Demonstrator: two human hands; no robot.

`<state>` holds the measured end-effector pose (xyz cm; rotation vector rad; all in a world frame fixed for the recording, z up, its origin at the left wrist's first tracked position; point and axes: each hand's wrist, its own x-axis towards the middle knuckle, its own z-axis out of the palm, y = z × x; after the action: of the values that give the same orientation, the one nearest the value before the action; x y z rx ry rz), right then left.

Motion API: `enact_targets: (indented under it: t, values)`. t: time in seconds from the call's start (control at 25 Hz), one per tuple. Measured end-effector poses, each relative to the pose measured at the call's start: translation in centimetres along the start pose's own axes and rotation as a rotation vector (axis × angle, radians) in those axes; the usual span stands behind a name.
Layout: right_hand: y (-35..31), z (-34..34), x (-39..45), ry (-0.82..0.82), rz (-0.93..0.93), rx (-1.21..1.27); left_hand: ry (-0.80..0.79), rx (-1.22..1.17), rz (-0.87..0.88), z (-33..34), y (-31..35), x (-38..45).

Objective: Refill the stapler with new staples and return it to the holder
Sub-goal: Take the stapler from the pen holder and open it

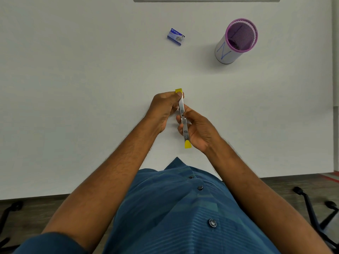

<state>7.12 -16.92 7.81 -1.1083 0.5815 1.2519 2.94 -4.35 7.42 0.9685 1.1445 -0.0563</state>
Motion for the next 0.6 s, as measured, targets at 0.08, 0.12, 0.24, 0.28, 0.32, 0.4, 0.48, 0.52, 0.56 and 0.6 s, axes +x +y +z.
enact_targets:
  t: [0.08, 0.12, 0.24, 0.28, 0.32, 0.4, 0.48, 0.52, 0.56, 0.6]
  values:
    - [0.01, 0.05, -0.01, 0.003, 0.009, -0.001, 0.027, 0.058, -0.009, 0.01, 0.05, 0.17]
    - [0.03, 0.06, 0.0, 0.002, 0.012, 0.0, 0.038, 0.078, -0.015, 0.04, 0.07, 0.26]
    - [0.09, 0.01, 0.11, 0.013, 0.007, -0.018, 0.054, 0.083, -0.029, 0.13, 0.03, 0.38]
    - [0.14, -0.01, 0.18, 0.023, 0.004, -0.034, 0.054, 0.083, -0.035, 0.13, -0.01, 0.41]
    - [0.19, -0.02, 0.25, 0.036, -0.001, -0.053, 0.05, 0.083, -0.037, 0.11, -0.08, 0.41]
    - [0.28, -0.04, 0.39, 0.071, -0.014, -0.091, 0.039, 0.074, -0.036, 0.07, -0.26, 0.47]
    - [0.28, -0.15, 0.6, 0.11, -0.039, -0.143, 0.036, 0.064, -0.042, -0.06, -0.44, 0.62]
    - [0.27, -0.26, 0.68, 0.12, -0.063, -0.185, 0.035, 0.057, -0.044, -0.13, -0.53, 0.69]
    - [0.3, -0.39, 0.74, 0.126, -0.097, -0.243, 0.03, 0.048, -0.04, -0.2, -0.59, 0.75]
    - [0.34, -0.54, 0.79, 0.13, -0.138, -0.317, 0.023, 0.038, -0.032, -0.25, -0.64, 0.79]
